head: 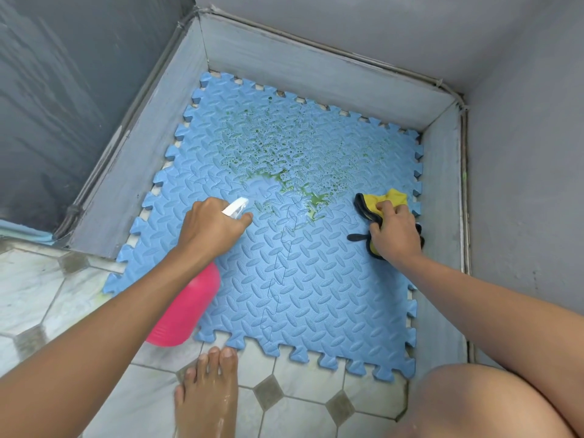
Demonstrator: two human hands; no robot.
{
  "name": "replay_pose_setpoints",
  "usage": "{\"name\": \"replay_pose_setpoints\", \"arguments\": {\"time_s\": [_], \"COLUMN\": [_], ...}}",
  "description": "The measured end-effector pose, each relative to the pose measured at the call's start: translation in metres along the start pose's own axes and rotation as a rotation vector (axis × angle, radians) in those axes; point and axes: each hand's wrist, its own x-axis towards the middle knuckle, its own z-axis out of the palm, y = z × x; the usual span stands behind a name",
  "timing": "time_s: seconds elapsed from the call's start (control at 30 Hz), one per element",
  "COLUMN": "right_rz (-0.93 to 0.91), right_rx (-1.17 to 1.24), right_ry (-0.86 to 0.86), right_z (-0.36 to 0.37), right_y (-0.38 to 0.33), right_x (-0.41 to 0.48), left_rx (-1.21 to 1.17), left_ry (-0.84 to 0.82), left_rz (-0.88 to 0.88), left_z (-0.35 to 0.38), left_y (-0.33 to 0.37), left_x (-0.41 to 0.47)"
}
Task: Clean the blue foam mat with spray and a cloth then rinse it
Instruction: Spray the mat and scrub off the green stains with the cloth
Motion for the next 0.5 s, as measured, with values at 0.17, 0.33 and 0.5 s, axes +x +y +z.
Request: {"name": "replay_pose_setpoints", "arguments": {"time_s": [0.17,0.33,0.5], "right_rz": [-0.009,-0.009,-0.010], "right_rx": [-0.003,-0.006,-0.006], "right_ry": [0.002,0.005,0.010], "right_z": [0.000,0.000,0.001], "right_y": [0.001,0.001,0.000], "right_x": [0.000,-0.001,-0.002], "left_rx": [0.024,0.035,-0.043], "left_ry": [-0.129,-0.069,-0.127], "left_rz": [0.069,0.027,0.158], "left_z": [0.005,0.003,0.006], "left_y": [0.004,0.008,0.007], "left_x": [-0.006,-0.010,-0.014]}}
